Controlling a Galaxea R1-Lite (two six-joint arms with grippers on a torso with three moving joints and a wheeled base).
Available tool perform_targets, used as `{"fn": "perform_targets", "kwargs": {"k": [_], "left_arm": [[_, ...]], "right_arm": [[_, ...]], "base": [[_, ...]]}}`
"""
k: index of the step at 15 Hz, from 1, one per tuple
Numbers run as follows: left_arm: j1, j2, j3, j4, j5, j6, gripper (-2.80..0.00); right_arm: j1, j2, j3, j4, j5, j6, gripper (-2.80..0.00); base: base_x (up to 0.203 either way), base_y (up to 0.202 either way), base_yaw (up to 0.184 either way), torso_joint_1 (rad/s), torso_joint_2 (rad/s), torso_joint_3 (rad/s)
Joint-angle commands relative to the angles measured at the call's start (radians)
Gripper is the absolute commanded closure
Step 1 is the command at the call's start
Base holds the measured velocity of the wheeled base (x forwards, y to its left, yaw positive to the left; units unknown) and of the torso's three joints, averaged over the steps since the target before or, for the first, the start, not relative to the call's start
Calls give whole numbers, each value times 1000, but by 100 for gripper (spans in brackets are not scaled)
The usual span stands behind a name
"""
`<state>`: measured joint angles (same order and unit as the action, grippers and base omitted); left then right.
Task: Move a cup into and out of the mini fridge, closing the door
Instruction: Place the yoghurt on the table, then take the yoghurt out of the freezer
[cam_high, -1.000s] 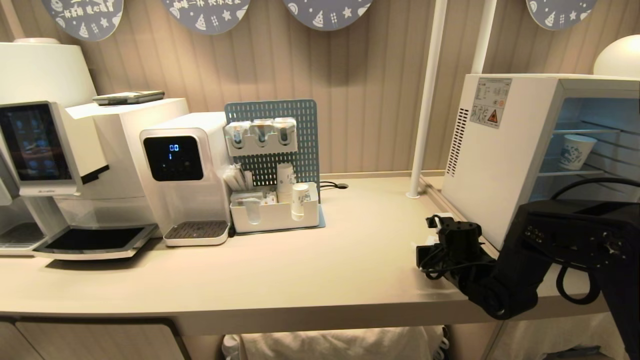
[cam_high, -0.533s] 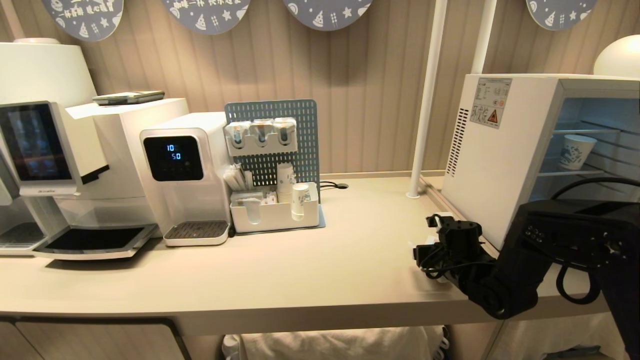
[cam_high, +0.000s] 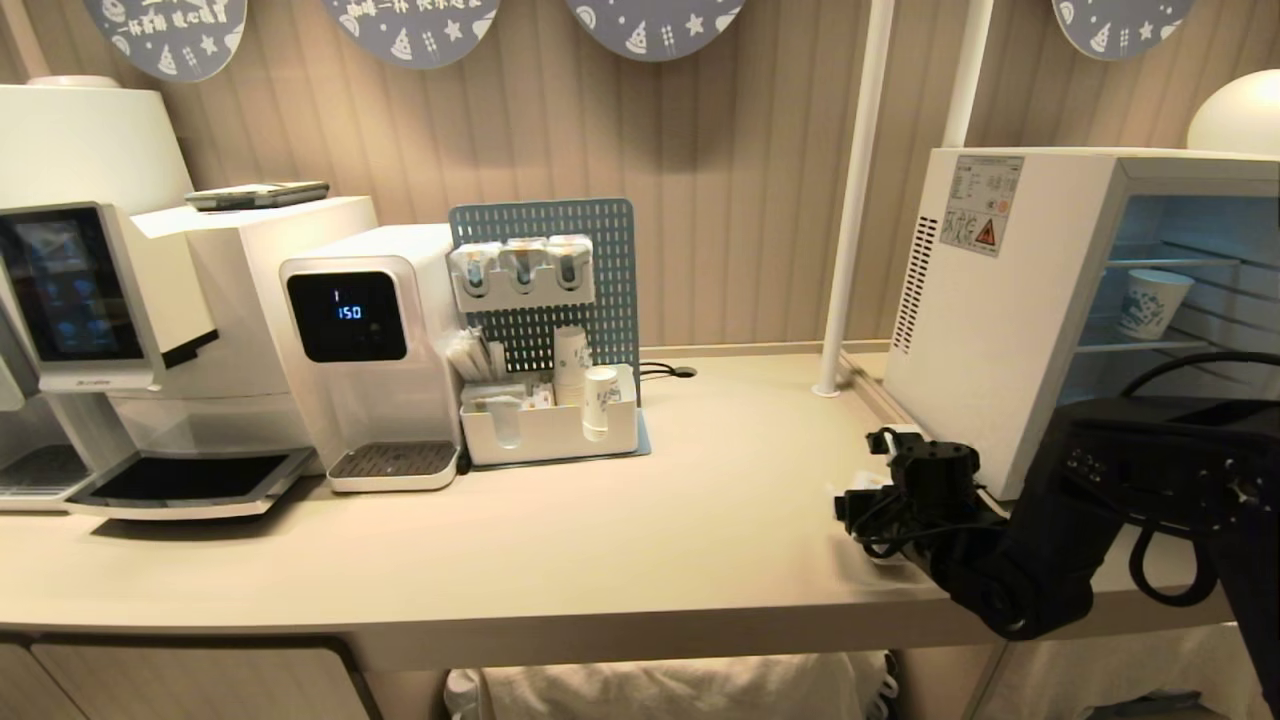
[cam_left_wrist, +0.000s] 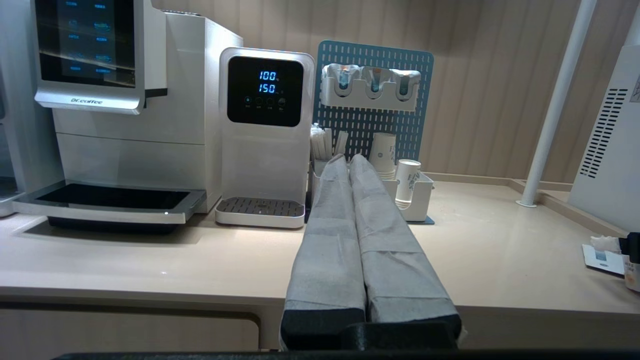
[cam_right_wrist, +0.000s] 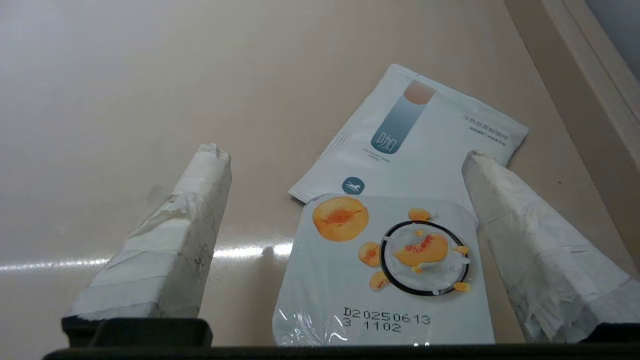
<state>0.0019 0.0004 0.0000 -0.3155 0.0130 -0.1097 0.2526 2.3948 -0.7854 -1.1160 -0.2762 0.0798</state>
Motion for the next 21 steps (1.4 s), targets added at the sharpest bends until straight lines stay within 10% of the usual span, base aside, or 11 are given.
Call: {"fn": "perform_targets", "kwargs": {"k": [1, 14, 15, 16, 21], "left_arm": [[0, 0, 40, -2, 1, -1, 0], [1, 1, 40, -2, 1, -1, 0], [1, 1, 40, -2, 1, -1, 0], [1, 0, 40, -2, 1, -1, 0], [1, 0, 40, -2, 1, -1, 0]], "right_arm": [[-1, -31, 22, -5, -1, 5, -280], [3, -435, 232, 6, 6, 44, -280], [9, -528, 259, 22, 6, 44, -222], [16, -634, 283, 52, 4, 45, 0], [34, -1240, 279, 521, -82, 47, 0]], "base": [[0, 0, 0, 0, 0, 0], [0, 0, 0, 0, 0, 0], [0, 0, 0, 0, 0, 0], [0, 0, 0, 0, 0, 0], [0, 0, 0, 0, 0, 0]]}}
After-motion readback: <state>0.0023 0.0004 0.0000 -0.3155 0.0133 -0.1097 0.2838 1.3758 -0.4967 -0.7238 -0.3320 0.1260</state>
